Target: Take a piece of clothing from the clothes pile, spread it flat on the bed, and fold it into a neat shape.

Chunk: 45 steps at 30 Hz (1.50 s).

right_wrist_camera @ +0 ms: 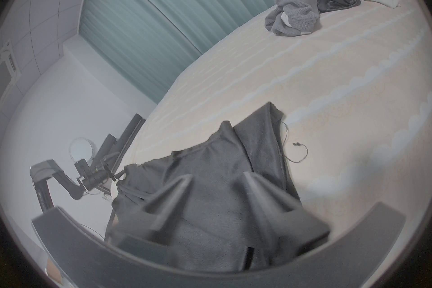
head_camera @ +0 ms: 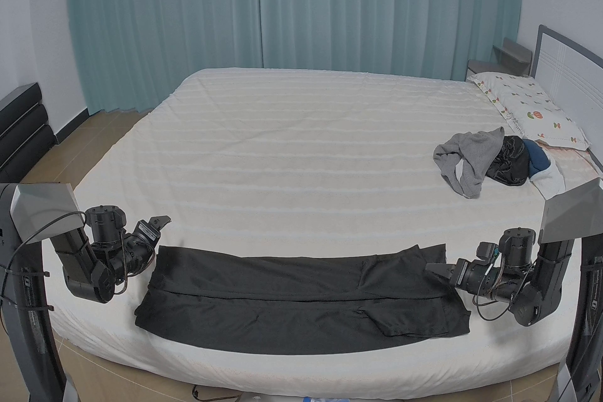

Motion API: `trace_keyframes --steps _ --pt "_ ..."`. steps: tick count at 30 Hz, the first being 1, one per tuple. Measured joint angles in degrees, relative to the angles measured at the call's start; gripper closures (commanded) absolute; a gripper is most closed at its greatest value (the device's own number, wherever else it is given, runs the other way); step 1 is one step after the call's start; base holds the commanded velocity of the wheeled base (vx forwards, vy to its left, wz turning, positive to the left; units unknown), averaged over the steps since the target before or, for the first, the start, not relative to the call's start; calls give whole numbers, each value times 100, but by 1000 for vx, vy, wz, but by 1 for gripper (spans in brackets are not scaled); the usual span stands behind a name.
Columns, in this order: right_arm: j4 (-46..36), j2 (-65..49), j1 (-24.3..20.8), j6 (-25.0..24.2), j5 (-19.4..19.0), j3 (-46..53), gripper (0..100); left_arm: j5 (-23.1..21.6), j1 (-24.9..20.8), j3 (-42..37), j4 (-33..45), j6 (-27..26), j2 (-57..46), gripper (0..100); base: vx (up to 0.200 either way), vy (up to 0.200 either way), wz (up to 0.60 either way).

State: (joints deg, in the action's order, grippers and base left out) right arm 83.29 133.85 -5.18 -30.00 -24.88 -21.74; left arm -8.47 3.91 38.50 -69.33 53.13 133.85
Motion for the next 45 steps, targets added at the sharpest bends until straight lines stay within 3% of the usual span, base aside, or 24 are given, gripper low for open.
trace_keyframes --steps 3,4,10,17,29,30,45 --pt "-2 -85 22 -196 -22 -41 0 0 -22 0 0 -6 2 0 0 0 0" --pt "-13 -111 37 -245 -21 -69 0 -1 -30 -13 -2 -9 2 100 0 0 0" --pt "-77 -177 244 -577 -27 -362 0 -11 -91 -96 16 -66 -1 100 0 0 0" --pt "-479 -59 511 -757 45 -933 0 29 -89 -149 33 -628 71 100 0 0 0" --pt "-1152 421 469 -772 321 -1805 0 357 -41 -193 -189 -684 173 100 0 0 0" --pt "-1226 451 441 -772 335 -1855 100 374 -34 -210 -238 -681 176 100 0 0 0" --pt "-1235 683 232 -970 477 -2143 100 391 105 -254 -345 -660 272 100 0 0 0"
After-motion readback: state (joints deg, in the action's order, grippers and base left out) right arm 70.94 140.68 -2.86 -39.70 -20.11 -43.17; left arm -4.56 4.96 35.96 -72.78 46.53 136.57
